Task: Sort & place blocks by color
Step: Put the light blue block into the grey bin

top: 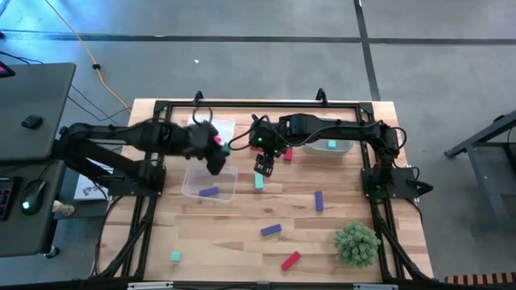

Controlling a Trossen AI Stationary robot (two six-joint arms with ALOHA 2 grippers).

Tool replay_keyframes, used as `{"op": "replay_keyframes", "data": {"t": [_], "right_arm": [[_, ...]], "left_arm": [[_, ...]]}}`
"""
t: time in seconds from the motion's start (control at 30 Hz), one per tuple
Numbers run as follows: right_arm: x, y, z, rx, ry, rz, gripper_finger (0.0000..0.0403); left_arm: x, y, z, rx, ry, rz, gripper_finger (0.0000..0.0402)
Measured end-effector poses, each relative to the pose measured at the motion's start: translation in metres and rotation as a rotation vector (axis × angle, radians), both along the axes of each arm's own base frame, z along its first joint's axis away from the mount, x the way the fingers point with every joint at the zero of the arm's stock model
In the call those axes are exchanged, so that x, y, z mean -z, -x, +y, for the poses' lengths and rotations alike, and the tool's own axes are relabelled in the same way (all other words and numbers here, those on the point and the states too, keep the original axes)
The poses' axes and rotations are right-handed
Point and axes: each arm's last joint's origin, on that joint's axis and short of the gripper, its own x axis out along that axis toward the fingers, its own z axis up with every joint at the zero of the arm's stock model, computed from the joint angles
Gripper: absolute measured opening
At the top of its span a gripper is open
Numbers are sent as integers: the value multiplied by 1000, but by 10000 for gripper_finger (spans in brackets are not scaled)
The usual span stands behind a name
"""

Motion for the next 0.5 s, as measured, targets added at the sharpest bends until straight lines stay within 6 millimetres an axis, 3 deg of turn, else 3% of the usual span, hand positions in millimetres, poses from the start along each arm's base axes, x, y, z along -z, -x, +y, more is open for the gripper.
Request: {"op": "replay_keyframes", "data": {"t": [0.27,0.5], "right_arm": [[-5,-8,-1,6,23,-90,209],[-12,-17,-5,29,172,-197,209]], "left_arm": [[-18,9,28,-36,-45,-141,93],[-34,14,54,-68,-104,-291,93]]}}
